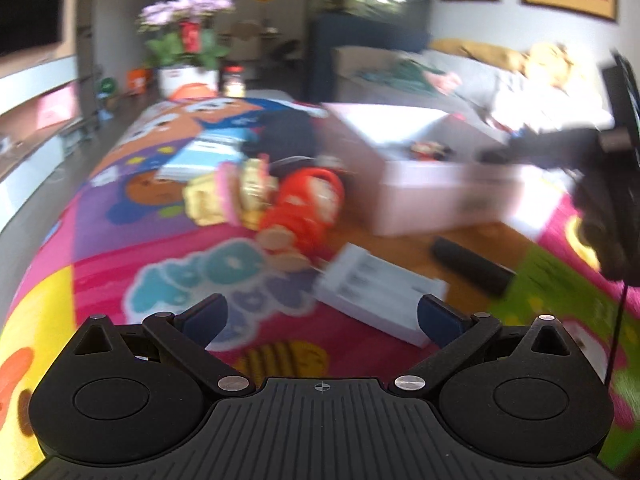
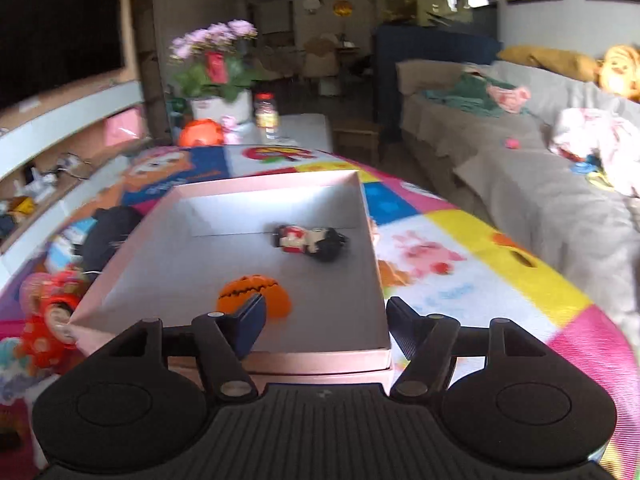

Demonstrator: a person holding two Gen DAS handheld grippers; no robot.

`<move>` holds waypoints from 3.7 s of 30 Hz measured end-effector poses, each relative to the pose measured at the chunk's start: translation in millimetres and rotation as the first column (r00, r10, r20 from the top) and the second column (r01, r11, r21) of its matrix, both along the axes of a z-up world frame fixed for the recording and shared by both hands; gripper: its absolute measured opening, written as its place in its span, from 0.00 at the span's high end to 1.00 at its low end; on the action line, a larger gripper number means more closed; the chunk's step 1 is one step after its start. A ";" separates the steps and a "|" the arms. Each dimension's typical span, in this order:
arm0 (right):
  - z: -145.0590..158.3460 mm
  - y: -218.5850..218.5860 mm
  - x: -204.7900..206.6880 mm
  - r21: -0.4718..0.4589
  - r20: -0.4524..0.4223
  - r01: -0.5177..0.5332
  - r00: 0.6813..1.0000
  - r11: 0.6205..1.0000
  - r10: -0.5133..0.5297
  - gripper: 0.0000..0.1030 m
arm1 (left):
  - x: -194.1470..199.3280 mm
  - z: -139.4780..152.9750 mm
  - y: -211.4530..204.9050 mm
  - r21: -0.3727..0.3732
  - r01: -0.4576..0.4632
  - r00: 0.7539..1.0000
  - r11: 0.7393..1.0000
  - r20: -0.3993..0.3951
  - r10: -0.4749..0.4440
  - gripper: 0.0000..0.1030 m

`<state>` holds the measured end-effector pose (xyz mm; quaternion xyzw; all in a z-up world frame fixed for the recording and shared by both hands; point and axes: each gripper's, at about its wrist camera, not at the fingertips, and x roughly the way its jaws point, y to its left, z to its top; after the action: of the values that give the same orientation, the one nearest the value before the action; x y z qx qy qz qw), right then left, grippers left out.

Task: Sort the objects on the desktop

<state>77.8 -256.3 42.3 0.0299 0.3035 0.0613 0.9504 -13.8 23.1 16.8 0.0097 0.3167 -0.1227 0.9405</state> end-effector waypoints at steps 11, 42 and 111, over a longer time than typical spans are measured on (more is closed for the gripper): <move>11.1 45.3 -79.7 -0.088 0.034 -0.319 0.946 0.944 0.323 0.34 | 8.3 -10.9 -40.7 0.165 0.111 0.994 0.980 -0.036 -0.106 0.00; -40.3 29.4 -96.4 0.010 -0.109 -0.170 0.979 0.985 0.170 0.00 | 60.4 -7.7 -34.2 0.116 0.199 0.977 0.973 -0.099 -0.188 0.00; 0.1 41.5 -132.1 -0.120 -0.071 -0.229 0.973 0.966 0.221 0.26 | -4.3 12.9 -40.7 0.067 0.033 0.999 0.997 0.030 -0.035 0.20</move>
<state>-54.3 -214.8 42.4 -0.0638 0.3354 0.1483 0.9281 -18.1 -17.6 29.6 0.0483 0.3055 -0.1278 0.9423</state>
